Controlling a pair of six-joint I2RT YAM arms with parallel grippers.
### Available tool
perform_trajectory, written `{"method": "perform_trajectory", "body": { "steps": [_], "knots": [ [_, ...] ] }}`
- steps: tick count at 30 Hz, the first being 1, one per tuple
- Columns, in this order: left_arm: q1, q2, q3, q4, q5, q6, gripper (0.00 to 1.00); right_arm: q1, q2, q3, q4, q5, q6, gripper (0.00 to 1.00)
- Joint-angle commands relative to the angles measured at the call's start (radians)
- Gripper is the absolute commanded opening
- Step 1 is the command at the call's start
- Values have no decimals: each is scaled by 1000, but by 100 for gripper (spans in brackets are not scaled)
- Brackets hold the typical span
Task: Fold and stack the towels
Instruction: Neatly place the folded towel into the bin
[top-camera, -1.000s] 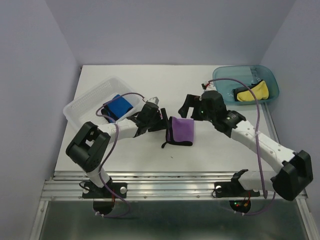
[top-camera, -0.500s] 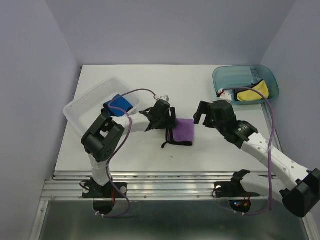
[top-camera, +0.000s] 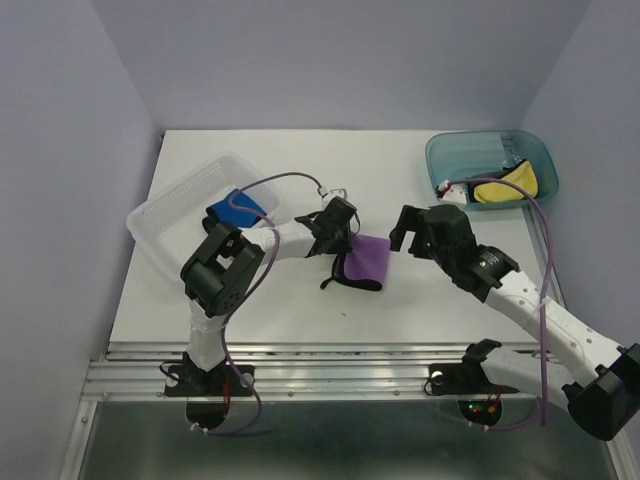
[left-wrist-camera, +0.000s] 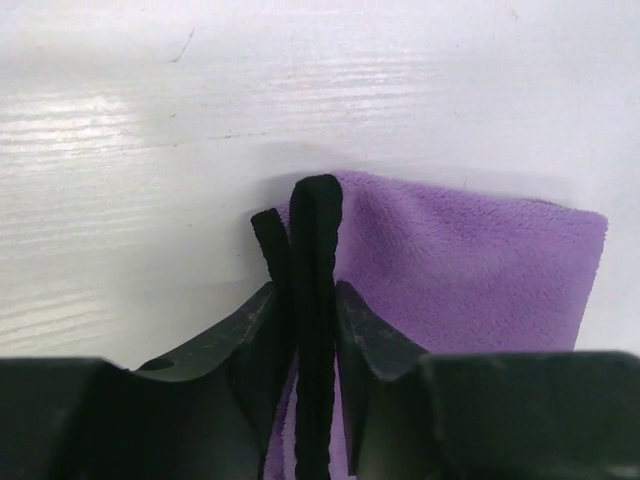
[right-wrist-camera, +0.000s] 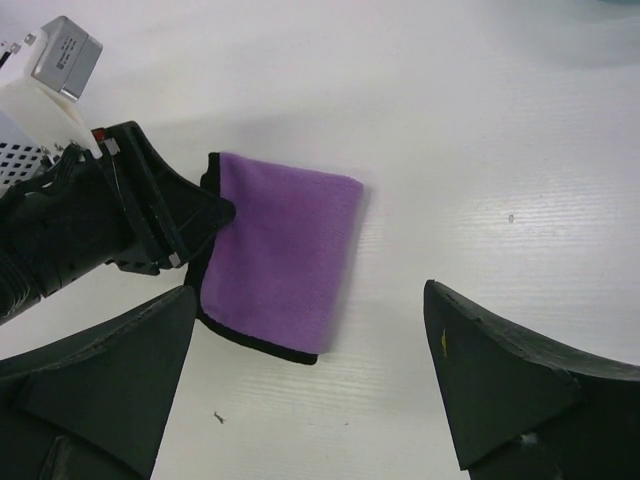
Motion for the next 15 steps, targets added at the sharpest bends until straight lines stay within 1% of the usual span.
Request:
{"method": "perform_trajectory", "body": {
  "steps": [1,2,4,6,7,8,11,13,15],
  "knots": [
    [-30,61,54,-126,-99,-1,36,7,-27,-24,39,44,-12,100],
    [-35,72,62,-131,-105,4,31,8,-30,-24,38,55,-12,100],
    [-43,81,70,-136,-111,7,28,7,-35,-27,35,62,-12,100],
    [-55,95,88,-154,-145,10,17,8,-41,-34,38,68,-13,100],
    [-59,103,97,-163,-154,14,10,7,-44,-36,36,75,-15,100],
    [-63,110,106,-182,-168,16,0,7,-49,-37,38,79,-16,100],
    [-72,121,120,-197,-214,34,0,7,-60,-45,42,90,-22,100],
    [-79,101,117,-199,-251,45,0,7,-64,-54,48,98,-24,100],
    [-81,60,111,-202,-320,57,0,7,-67,-63,55,102,-30,100]
  ]
}}
